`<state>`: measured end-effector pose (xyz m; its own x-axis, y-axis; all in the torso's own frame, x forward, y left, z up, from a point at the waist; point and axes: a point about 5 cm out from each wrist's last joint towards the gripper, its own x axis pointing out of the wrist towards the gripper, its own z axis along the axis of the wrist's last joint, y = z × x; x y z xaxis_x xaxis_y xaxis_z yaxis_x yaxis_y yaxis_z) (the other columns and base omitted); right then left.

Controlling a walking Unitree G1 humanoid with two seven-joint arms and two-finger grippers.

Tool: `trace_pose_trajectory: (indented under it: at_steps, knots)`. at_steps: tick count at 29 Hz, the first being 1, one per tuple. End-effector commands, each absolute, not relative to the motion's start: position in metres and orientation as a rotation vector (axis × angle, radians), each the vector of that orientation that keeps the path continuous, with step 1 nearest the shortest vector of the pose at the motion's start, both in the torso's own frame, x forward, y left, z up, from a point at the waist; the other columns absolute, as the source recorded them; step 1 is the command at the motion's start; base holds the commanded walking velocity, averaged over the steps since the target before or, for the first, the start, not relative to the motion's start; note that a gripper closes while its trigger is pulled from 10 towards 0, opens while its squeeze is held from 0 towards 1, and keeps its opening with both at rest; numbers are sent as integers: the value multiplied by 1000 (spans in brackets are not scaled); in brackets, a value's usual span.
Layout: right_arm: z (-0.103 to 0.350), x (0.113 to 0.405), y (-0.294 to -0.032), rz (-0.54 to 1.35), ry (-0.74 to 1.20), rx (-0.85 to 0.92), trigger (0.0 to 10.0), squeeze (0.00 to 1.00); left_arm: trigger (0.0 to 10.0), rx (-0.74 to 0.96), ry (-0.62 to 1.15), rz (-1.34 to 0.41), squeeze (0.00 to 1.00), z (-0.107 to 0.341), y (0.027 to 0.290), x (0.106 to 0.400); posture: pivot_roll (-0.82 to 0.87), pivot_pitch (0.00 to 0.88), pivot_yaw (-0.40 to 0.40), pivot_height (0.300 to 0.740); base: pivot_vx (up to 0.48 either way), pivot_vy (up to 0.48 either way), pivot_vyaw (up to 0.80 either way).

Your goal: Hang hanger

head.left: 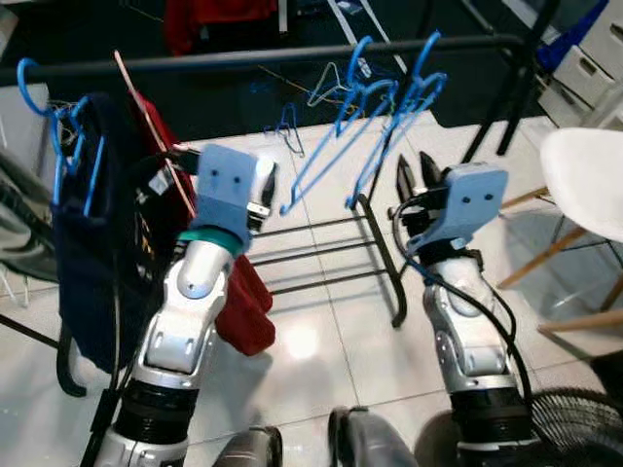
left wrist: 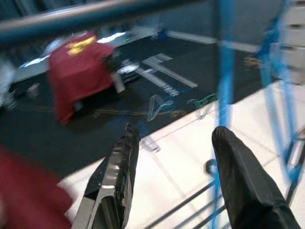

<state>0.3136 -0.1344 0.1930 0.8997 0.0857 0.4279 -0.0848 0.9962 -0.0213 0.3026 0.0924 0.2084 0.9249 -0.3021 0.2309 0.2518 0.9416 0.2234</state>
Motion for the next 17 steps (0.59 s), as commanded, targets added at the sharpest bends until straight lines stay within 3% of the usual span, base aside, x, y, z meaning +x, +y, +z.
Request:
trace_pose_trajectory:
  at_steps: [1, 10, 17]
  knots:
    - [186, 313, -142, 61, -412, 2, 10000, 0, 10000, 170, -264, -388, 0, 207, 78, 296, -52, 105, 66, 740, 469, 0, 0]
    - [186, 314, -141, 63, -410, -17, 10000, 0, 10000, 129, -250, -435, 0, 212, 70, 295, -54, 105, 65, 740, 465, 0, 0]
    - [186, 314, -139, 71, -414, -24, 10000, 0, 10000, 133, -222, -477, 0, 212, 62, 294, -58, 100, 68, 740, 0, 0, 0]
